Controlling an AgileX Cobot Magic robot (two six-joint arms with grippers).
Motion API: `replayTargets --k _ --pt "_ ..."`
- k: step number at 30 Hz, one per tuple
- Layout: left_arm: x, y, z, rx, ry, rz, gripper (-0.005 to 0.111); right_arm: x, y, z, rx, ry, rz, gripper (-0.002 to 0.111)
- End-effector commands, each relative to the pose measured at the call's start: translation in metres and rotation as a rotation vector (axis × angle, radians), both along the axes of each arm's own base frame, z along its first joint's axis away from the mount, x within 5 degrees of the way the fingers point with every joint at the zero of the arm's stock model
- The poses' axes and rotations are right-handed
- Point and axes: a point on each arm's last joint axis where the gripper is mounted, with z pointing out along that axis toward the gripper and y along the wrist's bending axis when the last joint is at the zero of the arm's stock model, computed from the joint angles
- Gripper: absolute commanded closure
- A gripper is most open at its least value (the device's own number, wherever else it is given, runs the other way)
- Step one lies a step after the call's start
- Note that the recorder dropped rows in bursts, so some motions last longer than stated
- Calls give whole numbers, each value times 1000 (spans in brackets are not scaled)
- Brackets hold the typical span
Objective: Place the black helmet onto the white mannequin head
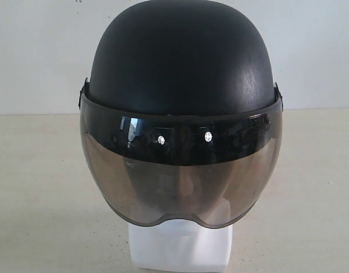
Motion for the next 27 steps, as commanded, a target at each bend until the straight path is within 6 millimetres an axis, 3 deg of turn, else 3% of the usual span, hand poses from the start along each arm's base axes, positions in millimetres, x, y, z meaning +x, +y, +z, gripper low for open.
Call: replayTargets --k 1,27 --pt "-1 5 -1 10 2 81 102 -1 0 0 7 -2 -4 109" --pt "-1 6 -1 10 2 113 102 -1 0 0 7 -2 -4 109"
